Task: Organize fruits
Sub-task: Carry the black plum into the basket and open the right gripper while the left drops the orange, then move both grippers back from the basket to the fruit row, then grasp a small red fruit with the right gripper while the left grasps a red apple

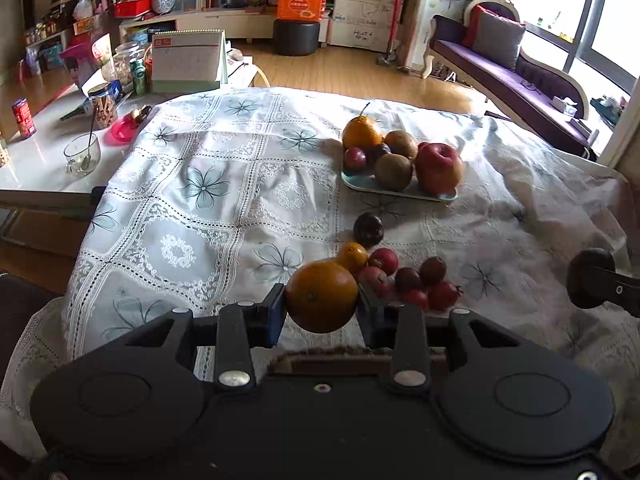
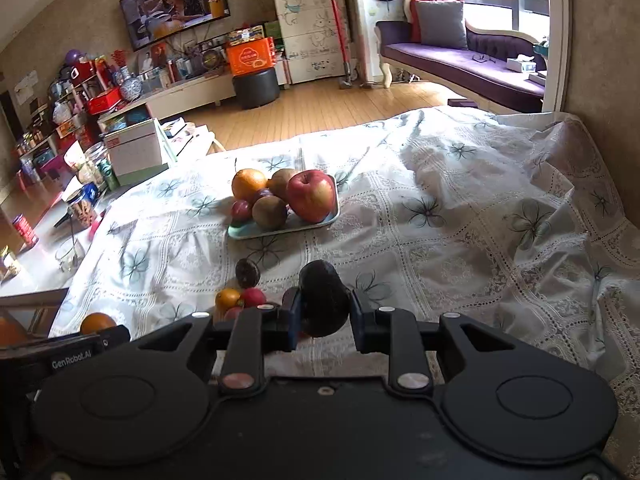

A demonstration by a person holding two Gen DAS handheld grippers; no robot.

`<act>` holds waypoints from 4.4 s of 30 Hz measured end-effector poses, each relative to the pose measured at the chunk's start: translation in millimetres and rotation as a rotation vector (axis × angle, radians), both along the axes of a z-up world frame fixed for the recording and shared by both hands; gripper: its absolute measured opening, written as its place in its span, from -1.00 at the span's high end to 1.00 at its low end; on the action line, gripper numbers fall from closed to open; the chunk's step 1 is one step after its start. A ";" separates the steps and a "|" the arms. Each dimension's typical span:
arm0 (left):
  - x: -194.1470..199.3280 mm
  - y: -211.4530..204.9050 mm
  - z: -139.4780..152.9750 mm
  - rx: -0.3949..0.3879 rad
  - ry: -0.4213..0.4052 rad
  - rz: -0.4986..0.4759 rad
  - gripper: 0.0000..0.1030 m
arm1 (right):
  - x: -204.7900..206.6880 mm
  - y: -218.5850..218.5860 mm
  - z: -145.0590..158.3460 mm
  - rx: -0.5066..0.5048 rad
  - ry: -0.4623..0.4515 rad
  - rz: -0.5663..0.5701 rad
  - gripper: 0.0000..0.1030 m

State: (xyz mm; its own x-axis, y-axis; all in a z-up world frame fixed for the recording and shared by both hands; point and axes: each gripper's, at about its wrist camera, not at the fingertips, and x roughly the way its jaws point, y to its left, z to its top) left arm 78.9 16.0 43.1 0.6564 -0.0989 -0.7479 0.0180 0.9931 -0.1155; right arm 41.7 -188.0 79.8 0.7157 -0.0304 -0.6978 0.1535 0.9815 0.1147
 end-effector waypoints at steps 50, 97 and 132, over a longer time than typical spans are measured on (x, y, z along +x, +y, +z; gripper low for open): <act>-51.3 -6.7 -53.4 0.046 0.146 -0.038 0.11 | -47.6 35.6 -40.7 -0.083 0.166 0.130 0.11; 69.8 -11.0 -14.2 0.030 0.112 -0.073 0.10 | 87.4 1.5 -42.6 0.110 0.290 0.044 0.10; 135.6 -34.1 -109.9 -0.064 0.187 -0.202 0.13 | 163.7 21.8 -144.5 0.002 0.422 0.097 0.01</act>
State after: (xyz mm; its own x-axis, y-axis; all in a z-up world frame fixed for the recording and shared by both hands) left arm 214.4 -18.1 -66.7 0.4701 -0.2646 -0.8420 0.1870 0.9622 -0.1979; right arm 205.4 -166.2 -64.6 0.3669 0.0248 -0.9299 0.0943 0.9935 0.0637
